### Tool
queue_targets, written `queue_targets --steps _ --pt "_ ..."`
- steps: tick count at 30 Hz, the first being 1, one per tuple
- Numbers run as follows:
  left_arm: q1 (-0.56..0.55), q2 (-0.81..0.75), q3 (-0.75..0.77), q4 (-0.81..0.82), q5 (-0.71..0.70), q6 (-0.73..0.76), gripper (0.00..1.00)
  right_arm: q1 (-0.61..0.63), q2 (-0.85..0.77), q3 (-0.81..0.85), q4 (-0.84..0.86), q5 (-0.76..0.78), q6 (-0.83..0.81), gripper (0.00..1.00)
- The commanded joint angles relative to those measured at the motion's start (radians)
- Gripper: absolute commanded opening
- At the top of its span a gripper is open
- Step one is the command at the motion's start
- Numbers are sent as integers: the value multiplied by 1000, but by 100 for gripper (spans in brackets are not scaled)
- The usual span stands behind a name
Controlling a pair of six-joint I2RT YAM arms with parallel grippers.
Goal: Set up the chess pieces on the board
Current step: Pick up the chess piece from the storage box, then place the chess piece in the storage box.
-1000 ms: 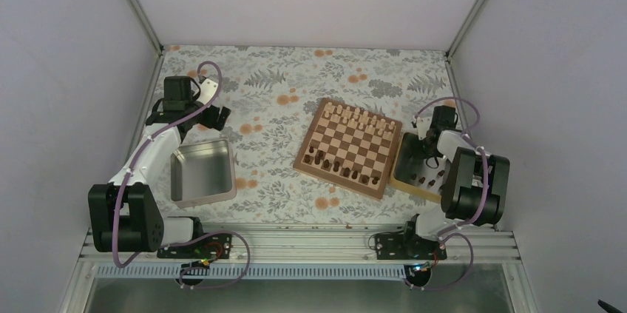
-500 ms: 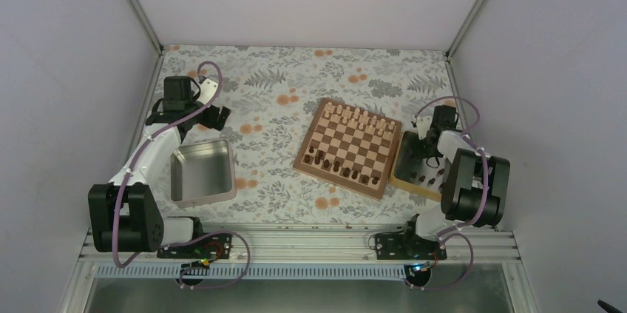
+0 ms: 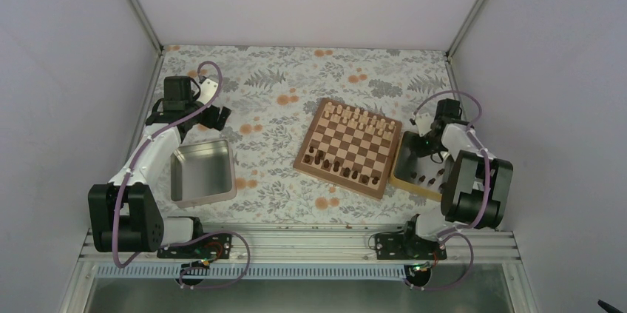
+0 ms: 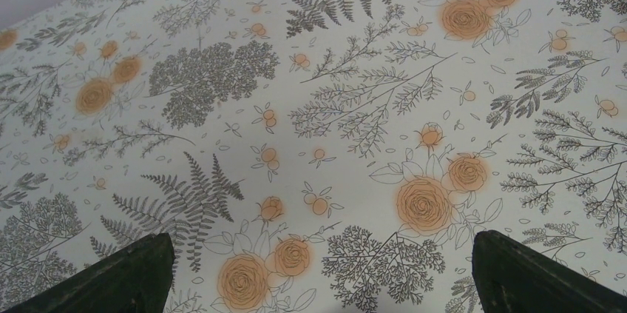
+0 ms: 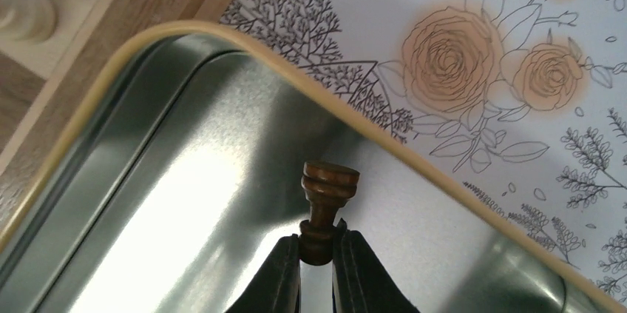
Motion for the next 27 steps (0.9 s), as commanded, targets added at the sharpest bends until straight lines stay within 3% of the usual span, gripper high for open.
queue_targets --steps 1,11,19,27 --pt "5 -10 7 12 16 0 100 -9 -41 40 -115 -30 -38 4" --pt "5 -11 13 5 31 4 100 6 -156 167 -365 46 -187 5" --pt "4 -27 16 -2 35 7 100 72 -84 350 -599 97 -317 6" --pt "4 -34 17 -9 36 9 100 110 -23 399 -670 247 -349 7"
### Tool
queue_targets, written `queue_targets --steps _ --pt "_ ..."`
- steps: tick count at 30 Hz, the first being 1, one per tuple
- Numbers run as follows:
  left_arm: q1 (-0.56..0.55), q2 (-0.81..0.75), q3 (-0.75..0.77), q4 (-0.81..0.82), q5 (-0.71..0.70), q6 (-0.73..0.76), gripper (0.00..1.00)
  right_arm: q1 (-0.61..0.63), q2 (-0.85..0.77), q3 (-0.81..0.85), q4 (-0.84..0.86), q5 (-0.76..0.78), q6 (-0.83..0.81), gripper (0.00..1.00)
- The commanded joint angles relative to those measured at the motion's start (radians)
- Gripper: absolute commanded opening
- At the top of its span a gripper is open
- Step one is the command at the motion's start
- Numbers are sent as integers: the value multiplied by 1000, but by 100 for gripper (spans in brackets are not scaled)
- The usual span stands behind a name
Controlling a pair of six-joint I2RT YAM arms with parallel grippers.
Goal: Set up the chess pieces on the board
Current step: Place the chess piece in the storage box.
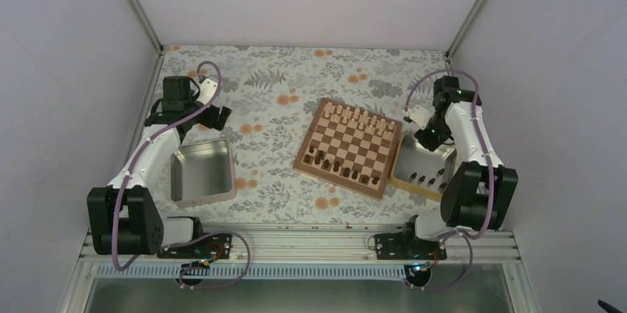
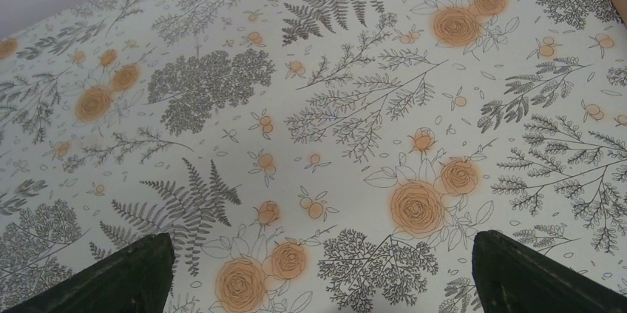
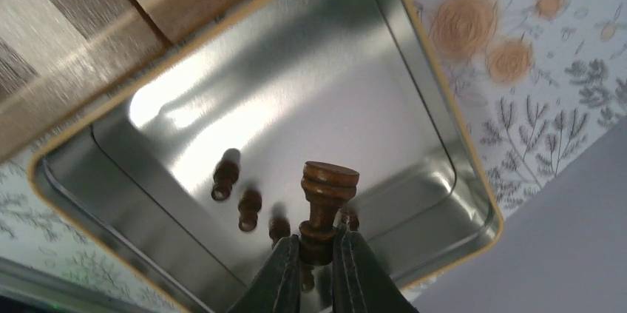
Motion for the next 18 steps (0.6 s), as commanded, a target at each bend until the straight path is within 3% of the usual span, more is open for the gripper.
queue_targets --steps 1,8,18 --pt "5 -18 17 -5 22 8 100 5 20 34 -89 126 -52 8" --pt "5 -14 16 -4 36 14 100 11 93 8 -112 286 -93 10" --pt "4 -21 8 -4 39 22 100 66 304 57 -101 268 -62 11"
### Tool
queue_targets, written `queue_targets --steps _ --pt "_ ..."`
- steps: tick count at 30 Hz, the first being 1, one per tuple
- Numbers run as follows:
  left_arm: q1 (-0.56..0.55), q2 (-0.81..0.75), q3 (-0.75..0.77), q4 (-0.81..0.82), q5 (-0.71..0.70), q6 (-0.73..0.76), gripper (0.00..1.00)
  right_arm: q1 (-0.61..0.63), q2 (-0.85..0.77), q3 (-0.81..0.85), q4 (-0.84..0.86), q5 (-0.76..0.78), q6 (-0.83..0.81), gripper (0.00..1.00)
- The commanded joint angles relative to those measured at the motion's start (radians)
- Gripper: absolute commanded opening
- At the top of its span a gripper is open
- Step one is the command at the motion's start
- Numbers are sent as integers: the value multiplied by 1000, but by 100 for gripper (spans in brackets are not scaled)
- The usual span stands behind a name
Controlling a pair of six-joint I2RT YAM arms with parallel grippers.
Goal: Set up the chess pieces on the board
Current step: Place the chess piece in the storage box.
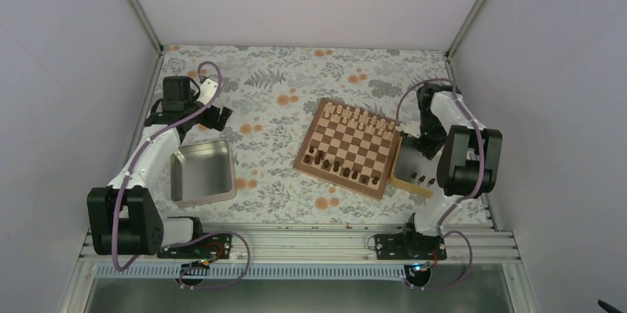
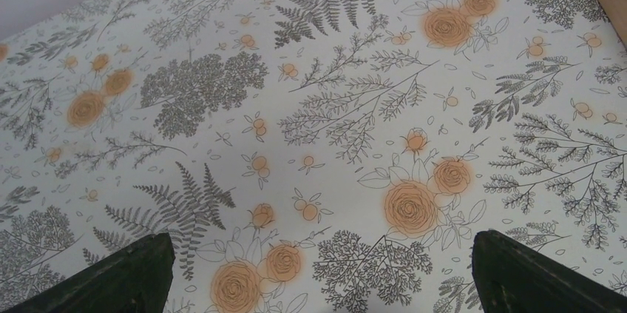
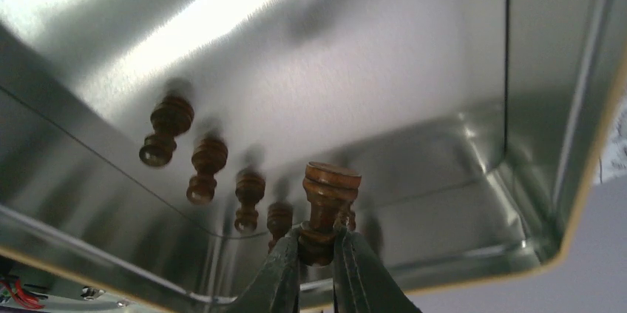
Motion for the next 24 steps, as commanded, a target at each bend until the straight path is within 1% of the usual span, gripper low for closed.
queue_targets --steps 1,6,10,14,24 --pt "5 -21 10 -1 26 14 100 39 77 43 -8 9 7 11" --pt "5 -13 11 -6 47 21 100 76 144 87 -22 7 37 12" --pt "5 -4 11 -4 47 23 100 85 166 121 -24 23 38 13" --pt "5 0 11 -7 50 25 100 84 185 110 -23 34 46 15" --pt "5 -19 16 -18 46 22 100 68 170 118 -24 3 43 15"
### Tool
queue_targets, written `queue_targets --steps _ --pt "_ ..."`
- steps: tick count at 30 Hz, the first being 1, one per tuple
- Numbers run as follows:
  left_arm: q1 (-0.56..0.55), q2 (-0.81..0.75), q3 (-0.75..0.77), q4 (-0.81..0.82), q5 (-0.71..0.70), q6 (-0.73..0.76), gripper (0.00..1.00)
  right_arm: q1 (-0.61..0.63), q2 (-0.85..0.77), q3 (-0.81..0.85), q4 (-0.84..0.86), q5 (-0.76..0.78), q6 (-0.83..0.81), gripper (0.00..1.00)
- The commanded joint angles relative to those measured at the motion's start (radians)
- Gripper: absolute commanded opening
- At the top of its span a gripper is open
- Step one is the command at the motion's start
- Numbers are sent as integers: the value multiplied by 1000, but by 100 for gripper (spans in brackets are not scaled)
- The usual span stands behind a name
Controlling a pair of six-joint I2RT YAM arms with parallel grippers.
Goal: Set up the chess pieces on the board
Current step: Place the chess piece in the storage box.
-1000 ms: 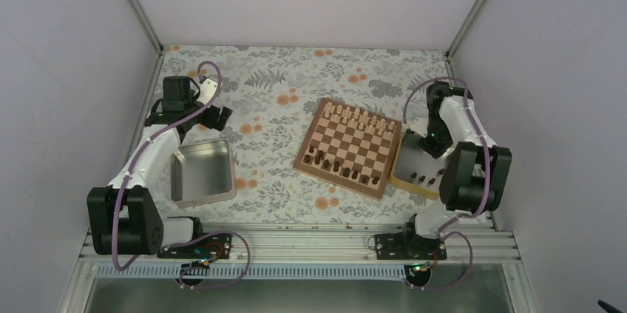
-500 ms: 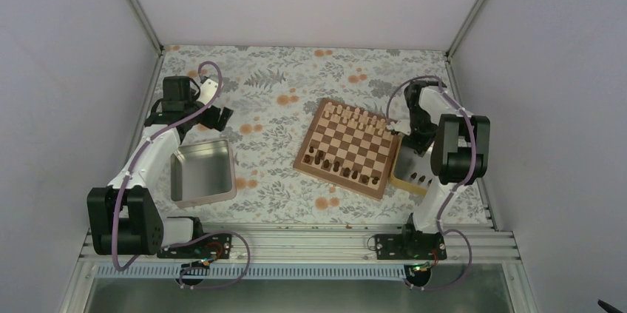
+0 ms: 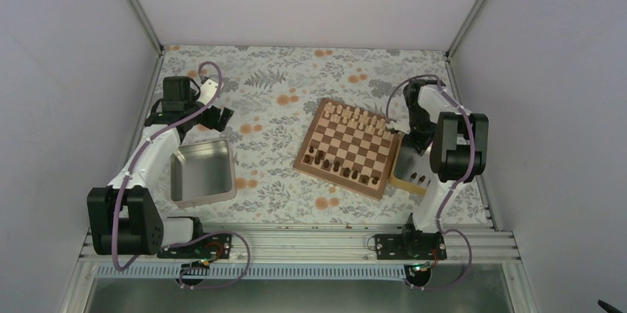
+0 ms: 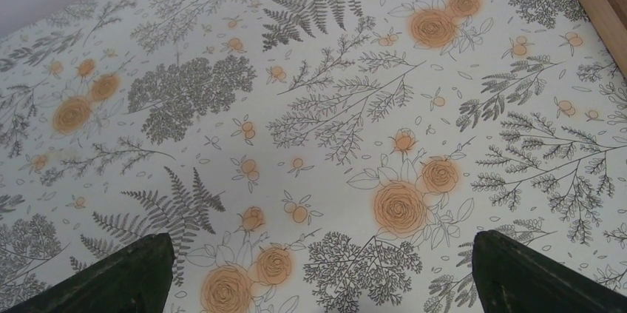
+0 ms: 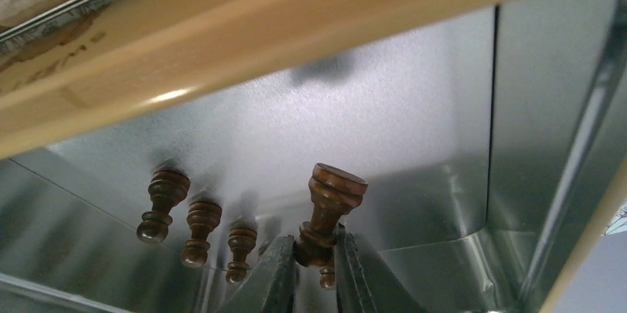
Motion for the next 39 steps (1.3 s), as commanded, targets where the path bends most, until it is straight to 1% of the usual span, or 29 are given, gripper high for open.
queue_targets --steps 1,11,20,31,36,39 --pt "5 -19 16 -15 18 10 100 -16 -12 12 -12 -1 0 15" --pt "4 -23 20 -22 23 8 100 -59 -49 -25 -13 -18 2 16" --pt "5 -27 18 -23 28 10 100 -84 -42 -35 -13 -3 1 17" --pt "6 -24 14 -21 32 11 100 -86 -19 -3 -13 -18 12 24" --pt "4 -24 13 -18 30 11 100 -97 -48 23 -13 -51 12 26" --pt "5 -28 10 -15 27 11 100 -131 -89 29 -13 -99 4 29"
